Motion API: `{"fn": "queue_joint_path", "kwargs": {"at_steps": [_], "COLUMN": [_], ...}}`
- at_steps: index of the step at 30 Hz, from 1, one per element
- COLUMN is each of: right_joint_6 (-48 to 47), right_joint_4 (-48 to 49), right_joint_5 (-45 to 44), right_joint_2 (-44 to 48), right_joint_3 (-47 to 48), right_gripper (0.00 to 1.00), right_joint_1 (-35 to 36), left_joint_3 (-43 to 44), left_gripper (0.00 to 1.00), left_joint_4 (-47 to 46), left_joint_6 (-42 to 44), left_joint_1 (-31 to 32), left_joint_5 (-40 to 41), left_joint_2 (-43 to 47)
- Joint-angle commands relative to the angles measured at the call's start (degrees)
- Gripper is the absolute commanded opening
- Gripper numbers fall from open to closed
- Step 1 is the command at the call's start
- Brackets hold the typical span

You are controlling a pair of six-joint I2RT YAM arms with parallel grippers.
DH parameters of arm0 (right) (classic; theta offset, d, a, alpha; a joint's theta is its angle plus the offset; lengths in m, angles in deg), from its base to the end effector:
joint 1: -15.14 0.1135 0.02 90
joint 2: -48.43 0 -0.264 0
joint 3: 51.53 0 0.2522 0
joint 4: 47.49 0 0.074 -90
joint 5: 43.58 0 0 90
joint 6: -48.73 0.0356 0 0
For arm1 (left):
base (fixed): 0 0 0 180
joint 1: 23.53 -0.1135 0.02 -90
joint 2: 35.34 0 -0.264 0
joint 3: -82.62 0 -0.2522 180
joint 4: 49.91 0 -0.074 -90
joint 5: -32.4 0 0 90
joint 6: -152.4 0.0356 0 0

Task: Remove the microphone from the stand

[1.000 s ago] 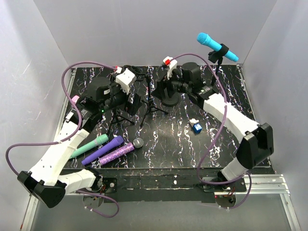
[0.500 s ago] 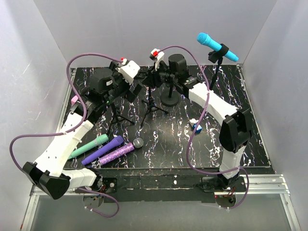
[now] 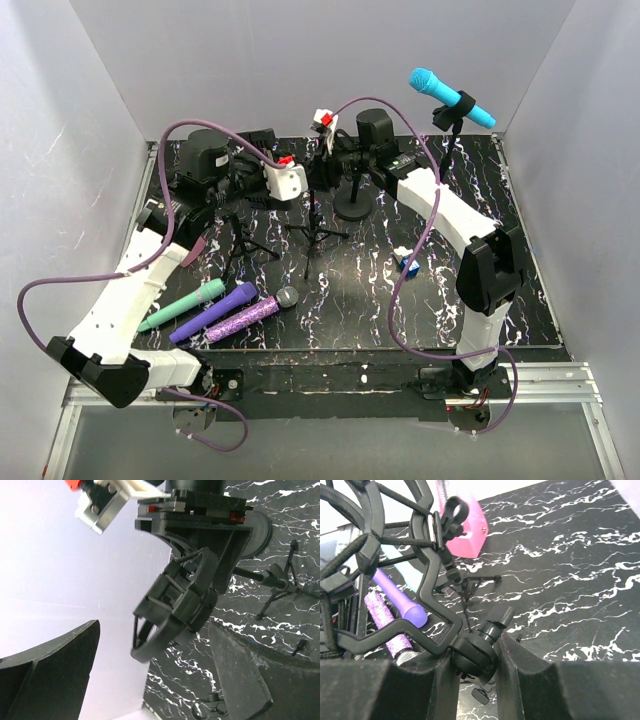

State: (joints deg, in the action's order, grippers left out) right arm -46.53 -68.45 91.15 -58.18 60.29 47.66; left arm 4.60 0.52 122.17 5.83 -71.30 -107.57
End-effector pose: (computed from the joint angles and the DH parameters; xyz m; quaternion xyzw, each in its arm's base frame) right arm 0.3594 0.2588 0.3624 -0.4560 0.6233 0.4264 0.4709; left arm 0.2225 -0.1348 0.4517 0.6214 0.5342 0.0534 0.5706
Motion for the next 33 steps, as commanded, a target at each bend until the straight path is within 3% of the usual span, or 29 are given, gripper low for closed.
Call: {"fn": "queue_joint_path", "kwargs": {"at_steps": [1,8,11,15,17,24,33], "right_joint_6": [-2.91,-4.06,-3.01,1.55,4.19,20.98,24.15], "right_joint_4": [-2.55,-3.43,-2.73,-2.29,-2.82,2.02,1.49], "right_joint_5": [6.07,5.72,4.58,1.25,0.27,2.82,0.1], "right_joint_2": [0.87,2.19,3.33,5.61,7.54,15.81,16.26], "right_joint_3": [2.66,0.82,-0.67,-2.52,-3.48,-18.5,-29.15], "right_gripper": [0.13,0.17,0.35,0.76,0.81,0.85,0.67], "right_joint_1": [0.27,0.27,0.27,0.1,-0.52,-6.75,-6.76], "left_joint_3": [4.4,7.22,8.36,9.68,9.68,10.56,7.22], "left_gripper": [0.87,0.63,0.53,0.44,0.4,0.36,0.35], "left_joint_4": [6.65,13.17,14.75,17.29,17.48,14.93,12.03], "left_joint_6": [9.31,11.16,10.81,7.83,4.76,-11.58,-17.4], "left_joint_1": [-0.1,0.17,0.34,0.87,1.04,1.13,2.19], "left_joint_5": [-7.12,-11.53,-13.37,-15.05,-15.05,-15.57,-15.75], "left_joint_2": [-0.98,-2.57,-2.92,-3.36,-3.45,-2.57,-0.29]}}
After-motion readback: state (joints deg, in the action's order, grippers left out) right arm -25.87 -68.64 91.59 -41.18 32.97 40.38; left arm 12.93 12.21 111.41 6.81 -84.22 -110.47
